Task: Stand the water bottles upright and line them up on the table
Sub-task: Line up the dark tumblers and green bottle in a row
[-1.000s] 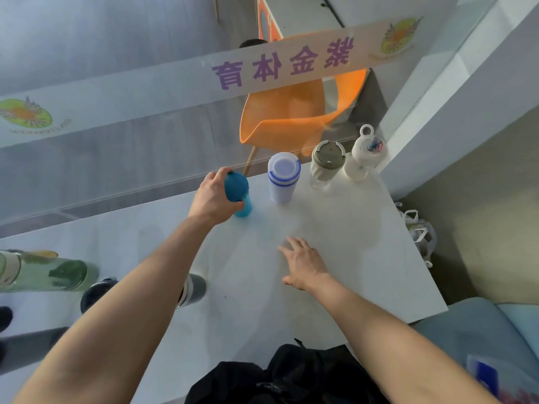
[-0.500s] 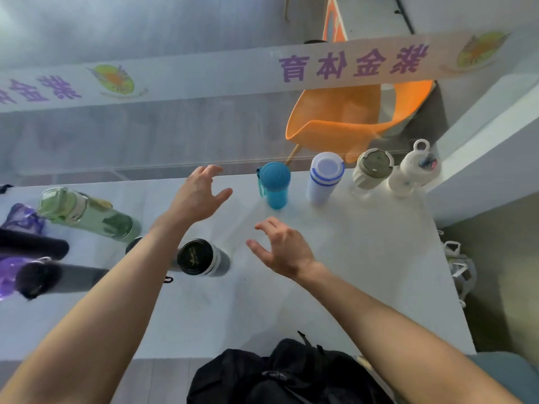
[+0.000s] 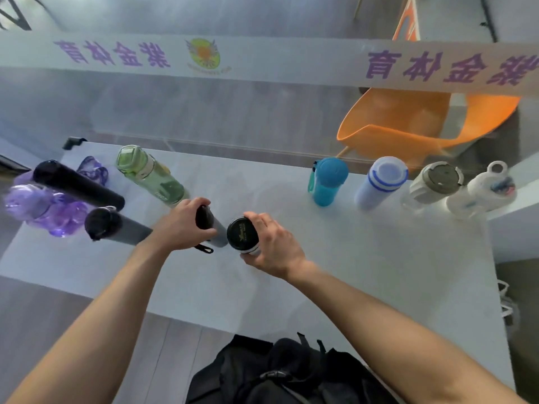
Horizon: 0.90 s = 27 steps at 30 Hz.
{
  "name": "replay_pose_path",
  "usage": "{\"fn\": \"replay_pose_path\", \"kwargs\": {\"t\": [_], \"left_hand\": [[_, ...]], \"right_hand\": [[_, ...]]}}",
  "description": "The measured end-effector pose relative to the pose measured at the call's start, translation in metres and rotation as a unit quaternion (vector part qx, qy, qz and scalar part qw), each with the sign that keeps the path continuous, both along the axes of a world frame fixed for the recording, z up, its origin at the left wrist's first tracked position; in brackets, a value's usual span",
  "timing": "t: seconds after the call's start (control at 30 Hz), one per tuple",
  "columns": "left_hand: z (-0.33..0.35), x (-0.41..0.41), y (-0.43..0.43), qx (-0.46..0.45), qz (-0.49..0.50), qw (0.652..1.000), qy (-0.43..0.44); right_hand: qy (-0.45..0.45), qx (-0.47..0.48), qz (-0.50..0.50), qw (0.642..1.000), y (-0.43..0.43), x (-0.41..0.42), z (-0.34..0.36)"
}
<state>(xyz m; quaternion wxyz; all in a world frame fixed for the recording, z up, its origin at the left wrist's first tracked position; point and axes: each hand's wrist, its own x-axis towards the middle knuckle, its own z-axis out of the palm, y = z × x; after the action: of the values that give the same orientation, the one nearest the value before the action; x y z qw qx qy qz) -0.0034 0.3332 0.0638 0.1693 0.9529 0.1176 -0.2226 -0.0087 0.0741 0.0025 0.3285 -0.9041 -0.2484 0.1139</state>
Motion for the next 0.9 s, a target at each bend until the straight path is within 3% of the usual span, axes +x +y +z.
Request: {"fn": "replay_pose_path", "kwargs": {"t": [0.2,0.47,0.9], "left_hand": [[-0.009,0.024,0.007,-0.017,-0.053,0.997,-0.06],[-0.006,0.063,0.008,-0.042,-0.112,0.989,-0.082],[-0.005,0.083,0.009,-0.067,-0.115,0.987,-0.084]], "right_hand": [[-0.02,0.004,-0.1,0.995,-0.002,0.015,0.0],[-0.026,-0.004,-0.279,0.96,0.002,0.091,0.017],[-0.01,-0.02,-0.323,0.946,0.006,0.118,0.01]]}}
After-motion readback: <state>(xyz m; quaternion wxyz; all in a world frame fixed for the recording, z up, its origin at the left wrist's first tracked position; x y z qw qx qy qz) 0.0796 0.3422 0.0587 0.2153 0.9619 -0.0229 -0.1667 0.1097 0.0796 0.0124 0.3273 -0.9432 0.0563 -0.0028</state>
